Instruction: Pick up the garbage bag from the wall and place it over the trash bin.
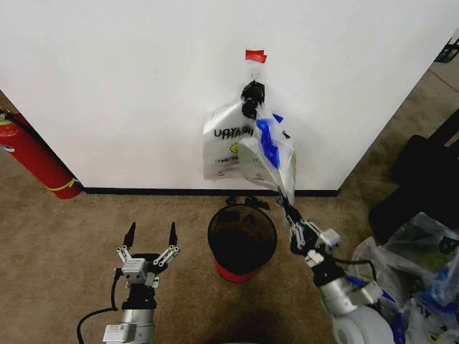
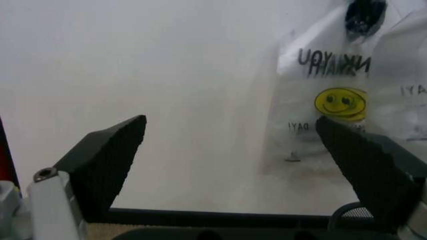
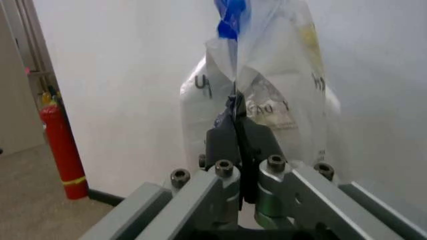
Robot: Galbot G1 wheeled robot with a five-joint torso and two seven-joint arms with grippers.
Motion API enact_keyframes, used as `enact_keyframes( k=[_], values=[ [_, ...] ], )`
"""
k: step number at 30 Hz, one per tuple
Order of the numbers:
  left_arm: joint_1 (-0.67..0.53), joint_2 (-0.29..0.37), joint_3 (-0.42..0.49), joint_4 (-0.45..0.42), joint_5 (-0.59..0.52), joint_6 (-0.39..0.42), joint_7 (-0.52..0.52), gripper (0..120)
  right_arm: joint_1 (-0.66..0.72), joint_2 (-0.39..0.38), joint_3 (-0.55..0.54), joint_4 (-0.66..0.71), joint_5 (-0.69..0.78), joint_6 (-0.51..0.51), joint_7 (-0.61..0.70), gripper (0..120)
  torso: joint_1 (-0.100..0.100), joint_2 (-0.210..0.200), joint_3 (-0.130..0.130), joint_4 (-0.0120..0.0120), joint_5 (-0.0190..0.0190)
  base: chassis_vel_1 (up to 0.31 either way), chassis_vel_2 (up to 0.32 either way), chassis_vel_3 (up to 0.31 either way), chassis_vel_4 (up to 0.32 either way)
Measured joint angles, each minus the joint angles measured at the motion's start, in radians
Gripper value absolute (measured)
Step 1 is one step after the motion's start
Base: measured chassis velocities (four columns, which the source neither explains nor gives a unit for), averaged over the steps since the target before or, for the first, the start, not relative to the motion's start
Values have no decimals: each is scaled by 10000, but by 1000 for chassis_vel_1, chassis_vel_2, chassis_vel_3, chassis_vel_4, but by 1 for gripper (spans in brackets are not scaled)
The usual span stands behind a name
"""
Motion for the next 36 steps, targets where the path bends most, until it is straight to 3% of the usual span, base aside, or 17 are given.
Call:
enact_keyframes(
  k=[15, 36],
  values=[
    [-137, 120, 146, 101, -71, 32, 17, 100, -1340, 389, 433, -796, -1034, 2420, -736, 0, 0, 0, 0, 0, 0, 0, 0, 0, 0],
    [-197, 238, 313, 239, -93, 97, 16, 100, -1743, 146, 810, -1351, -1348, 3436, -1310, 0, 0, 0, 0, 0, -1, 0, 0, 0, 0]
  ],
)
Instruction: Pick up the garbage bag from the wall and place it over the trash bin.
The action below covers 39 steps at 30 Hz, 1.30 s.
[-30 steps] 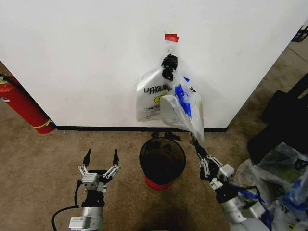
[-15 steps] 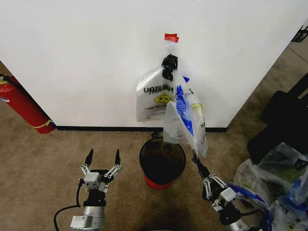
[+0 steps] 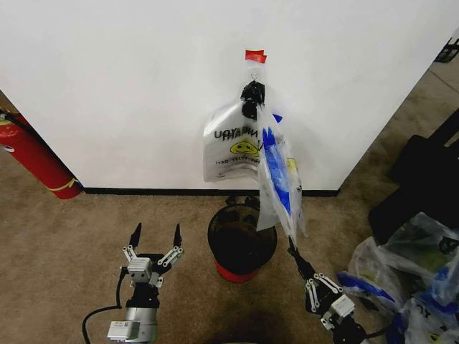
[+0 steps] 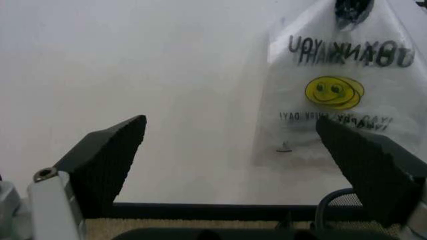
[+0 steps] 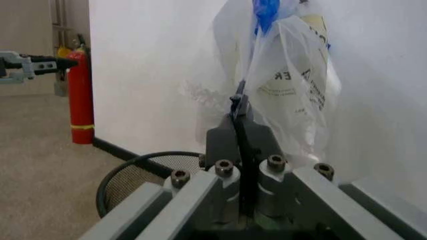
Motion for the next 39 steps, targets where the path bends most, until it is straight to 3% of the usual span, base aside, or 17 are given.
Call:
enact_keyframes(
  k=[5, 14, 18, 22, 24, 25, 29, 32, 39],
  values=[
    [134, 171, 194, -363, -291, 228, -23, 100, 330, -112, -95, -63, -381, -91, 691, 0, 0, 0, 0, 0, 1, 0, 0, 0, 0],
    [-109, 1233, 1419, -2444, -1481, 1921, -133, 100, 1732, 180, -670, 100, -1320, -1091, 2187, 0, 0, -1, 1, 0, 1, 0, 0, 0, 0],
    [-673, 1842, 2092, -3050, -2499, 2733, -190, 100, 2144, 211, -818, 58, -1431, -1468, 2531, 0, 1, 0, 1, 1, -2, 0, 0, 0, 0],
    [-2314, 2768, 3051, -3438, -4707, 3964, -482, 100, 2439, 154, -808, 58, -1514, -1872, 2932, 0, 1, -1, 2, -1, -3, 0, 0, 0, 0],
    [-3103, 3056, 3367, -3475, -5745, 4447, -590, 99, 2509, 140, -790, 58, -1546, -2014, 3055, 0, 1, -1, 2, -2, -2, 0, 0, 0, 0],
    [-3103, 3056, 3367, -3475, -5745, 4447, -590, 99, 2509, 140, -790, 58, -1546, -2014, 3055, 0, 1, -1, 2, -2, -2, 0, 0, 0, 0],
    [-5144, 3323, 4041, -3154, -8385, 5649, -994, 96, 2675, 355, -800, 16, -1849, -2122, 3133, 0, 1, -1, 2, 3, 0, 0, 0, 0, 0],
    [-6656, 3051, 4396, -2621, -10069, 6150, -1313, 93, 2708, 451, -773, -78, -1934, -2123, 3135, 0, 2, -2, 2, -2, 3, 0, 0, 0, 0],
    [-8344, 2343, 4793, -1471, -11937, 6537, -1641, 78, 2761, 523, -681, -252, -2039, -2124, 3129, 0, 1, -3, 1, 2, 0, 0, 0, 0, 0]
  ],
)
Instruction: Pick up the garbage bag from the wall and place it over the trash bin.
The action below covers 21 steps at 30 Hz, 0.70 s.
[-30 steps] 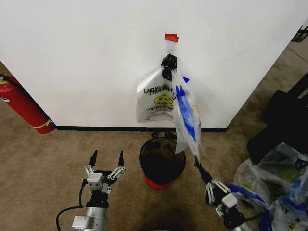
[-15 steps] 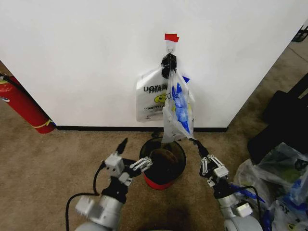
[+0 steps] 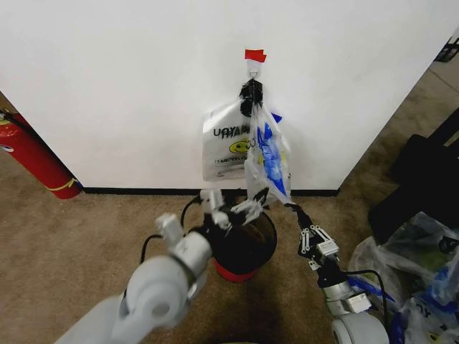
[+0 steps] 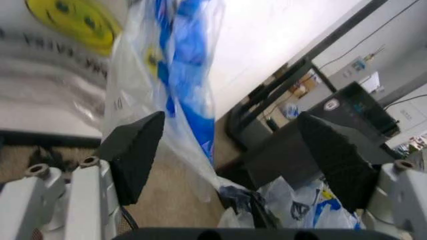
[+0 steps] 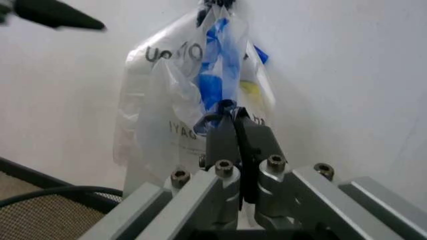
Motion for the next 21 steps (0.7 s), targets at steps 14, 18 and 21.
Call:
enact_keyframes(
  k=[14, 18, 21],
  values=[
    [-2298, -1470, 1539, 2542, -727, 300, -440, 76, 1174, -36, -337, -816, 691, -806, 235, 0, 0, 0, 0, -1, 2, 0, 0, 0, 0],
    [-2650, -1750, 1622, 3031, -785, 307, -515, 76, 1252, 1, -397, -908, 688, -808, 221, 0, 0, 0, -1, -2, 2, 0, 0, 0, 0],
    [-2815, -1835, 1631, 3455, -862, 349, -693, 76, 1245, 22, -389, -923, 680, -795, 176, 0, 0, 0, 0, -1, 1, 0, 0, 0, 0]
  ],
)
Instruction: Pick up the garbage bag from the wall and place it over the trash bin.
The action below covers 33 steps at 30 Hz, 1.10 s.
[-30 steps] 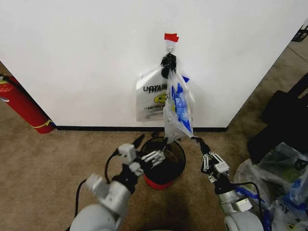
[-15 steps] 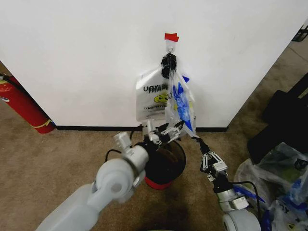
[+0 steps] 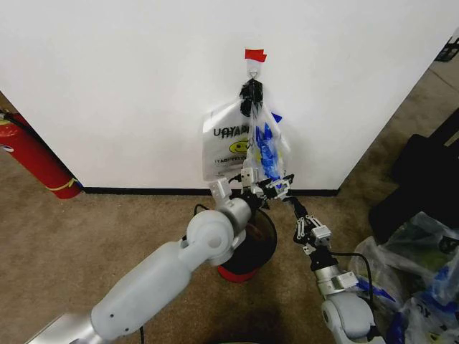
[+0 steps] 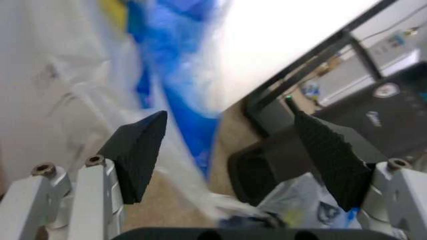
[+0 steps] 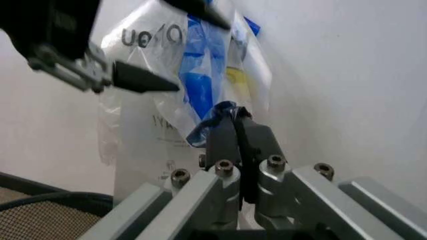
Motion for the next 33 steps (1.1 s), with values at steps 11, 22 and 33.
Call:
enact_keyframes(
  k=[11, 22, 33],
  values=[
    [-156, -163, 29, 604, -80, -54, -160, 59, -46, -43, 65, 41, 98, 17, -50, 0, -1, 1, -1, 0, 0, 0, 0, 0, 0],
    [-84, -113, 99, 538, 69, -382, -37, 19, -19, -81, 57, -104, 60, 22, -56, 0, -1, 1, -1, 0, 0, 0, 0, 0, 0],
    [-137, -126, 10, 367, 238, -500, -1, 0, 0, -48, 75, -127, 34, 25, -9, 0, -1, 2, -2, -4, -1, 0, 0, 0, 0]
  ],
)
